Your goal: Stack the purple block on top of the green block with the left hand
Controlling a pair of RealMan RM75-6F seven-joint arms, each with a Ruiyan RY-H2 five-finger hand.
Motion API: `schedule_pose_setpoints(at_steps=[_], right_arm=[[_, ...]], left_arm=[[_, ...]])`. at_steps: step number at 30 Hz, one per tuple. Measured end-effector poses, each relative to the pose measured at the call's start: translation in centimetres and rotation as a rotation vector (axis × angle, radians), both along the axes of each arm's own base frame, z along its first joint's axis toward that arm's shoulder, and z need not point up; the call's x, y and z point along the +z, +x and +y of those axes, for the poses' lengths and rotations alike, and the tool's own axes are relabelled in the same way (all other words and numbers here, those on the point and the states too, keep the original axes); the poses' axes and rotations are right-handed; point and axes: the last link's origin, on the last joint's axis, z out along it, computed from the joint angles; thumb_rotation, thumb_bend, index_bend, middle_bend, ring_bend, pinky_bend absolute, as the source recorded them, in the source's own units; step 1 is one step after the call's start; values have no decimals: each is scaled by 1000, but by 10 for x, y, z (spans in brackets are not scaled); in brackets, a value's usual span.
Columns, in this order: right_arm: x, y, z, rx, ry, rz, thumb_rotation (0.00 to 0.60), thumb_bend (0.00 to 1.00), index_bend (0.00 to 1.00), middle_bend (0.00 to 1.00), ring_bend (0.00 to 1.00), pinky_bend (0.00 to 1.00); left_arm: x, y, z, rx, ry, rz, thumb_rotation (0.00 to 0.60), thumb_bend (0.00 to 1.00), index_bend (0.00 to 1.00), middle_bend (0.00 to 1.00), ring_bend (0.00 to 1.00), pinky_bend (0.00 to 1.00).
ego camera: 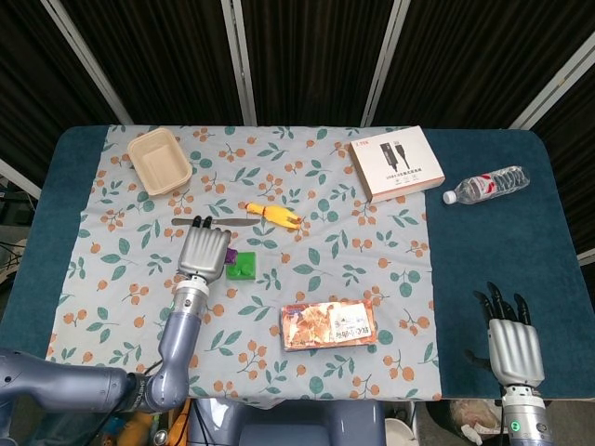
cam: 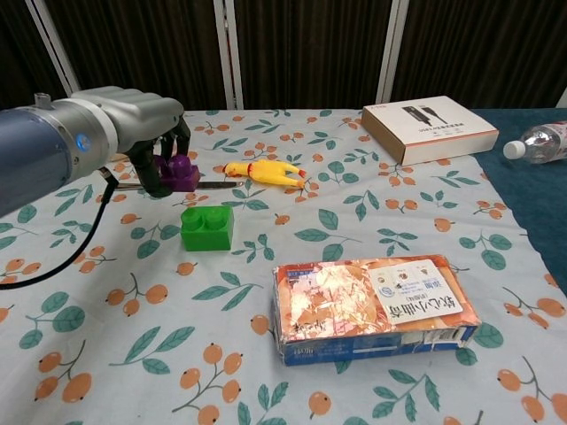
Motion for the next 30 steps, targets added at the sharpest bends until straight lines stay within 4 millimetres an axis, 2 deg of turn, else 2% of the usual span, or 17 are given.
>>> schedule_pose_setpoints(at_steps=[8, 21, 30], right_arm=[[1, -1, 0, -2, -3, 1, 600, 150, 163, 77, 220, 0], [3, -1, 0, -4, -6, -1, 600, 150, 165, 78, 220, 0], [1, -1, 0, 0, 1, -2, 600, 150, 184, 78, 220, 0]], left_arm=[[-15, 1, -7, -23, -2, 12, 600, 354, 467, 437, 167, 166], [-27, -1, -13, -23, -11, 19, 600, 352, 465, 436, 167, 167], [-27, -20, -24, 34, 36, -13, 600, 347, 463, 435, 167, 167]])
